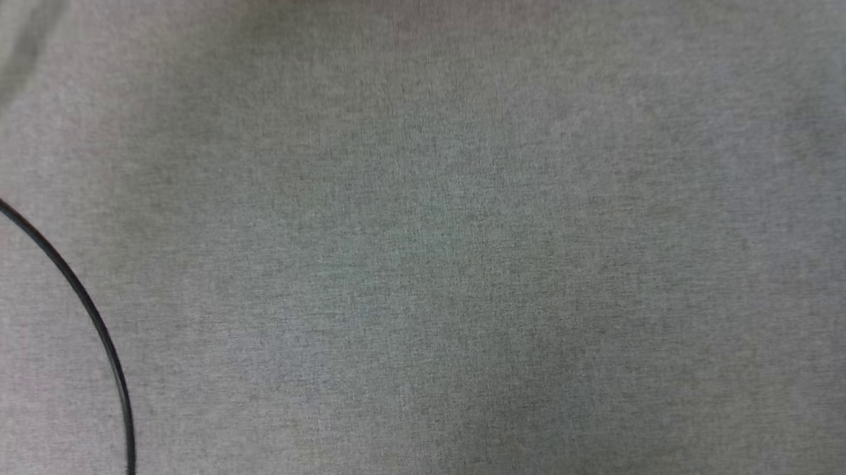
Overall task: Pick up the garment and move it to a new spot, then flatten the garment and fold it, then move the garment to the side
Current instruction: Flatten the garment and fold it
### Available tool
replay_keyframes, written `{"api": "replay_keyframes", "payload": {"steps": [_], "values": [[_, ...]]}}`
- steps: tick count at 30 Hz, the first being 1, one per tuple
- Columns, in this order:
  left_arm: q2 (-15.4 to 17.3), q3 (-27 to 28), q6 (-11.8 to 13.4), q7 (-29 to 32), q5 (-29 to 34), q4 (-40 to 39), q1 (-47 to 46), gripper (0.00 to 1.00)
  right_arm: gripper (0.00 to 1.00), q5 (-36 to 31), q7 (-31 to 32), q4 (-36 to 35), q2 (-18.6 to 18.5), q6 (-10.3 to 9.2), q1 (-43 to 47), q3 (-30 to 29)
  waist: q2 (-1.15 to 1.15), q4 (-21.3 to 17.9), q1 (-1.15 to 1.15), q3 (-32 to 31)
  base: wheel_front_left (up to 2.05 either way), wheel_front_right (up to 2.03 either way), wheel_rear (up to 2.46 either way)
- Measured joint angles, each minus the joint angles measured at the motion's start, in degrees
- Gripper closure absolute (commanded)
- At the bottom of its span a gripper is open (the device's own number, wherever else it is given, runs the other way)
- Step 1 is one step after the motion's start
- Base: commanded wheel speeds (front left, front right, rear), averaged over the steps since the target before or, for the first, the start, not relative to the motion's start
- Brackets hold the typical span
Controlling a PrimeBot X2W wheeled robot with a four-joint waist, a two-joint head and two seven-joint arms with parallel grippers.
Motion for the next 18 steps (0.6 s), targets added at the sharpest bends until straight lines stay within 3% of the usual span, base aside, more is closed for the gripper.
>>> {"api": "replay_keyframes", "payload": {"steps": [9, 18], "values": [[4.17, 2.34, 0.79, -0.02, -1.57, -8.77, 23.15, 1.00, 1.00, 6.05, -2.76, -6.06, -3.22, 0.00, 17.39, 9.01, 0.00, -0.29, 0.00, -6.00, 0.00, 0.00, 0.00], [10.93, 6.94, 6.19, -0.08, -3.04, -18.89, 47.55, 1.00, 1.00, 9.26, -5.79, -9.84, -8.45, 0.00, 32.75, 11.39, 0.00, -1.48, 0.00, -12.18, 0.00, 0.00, 0.00]]}}
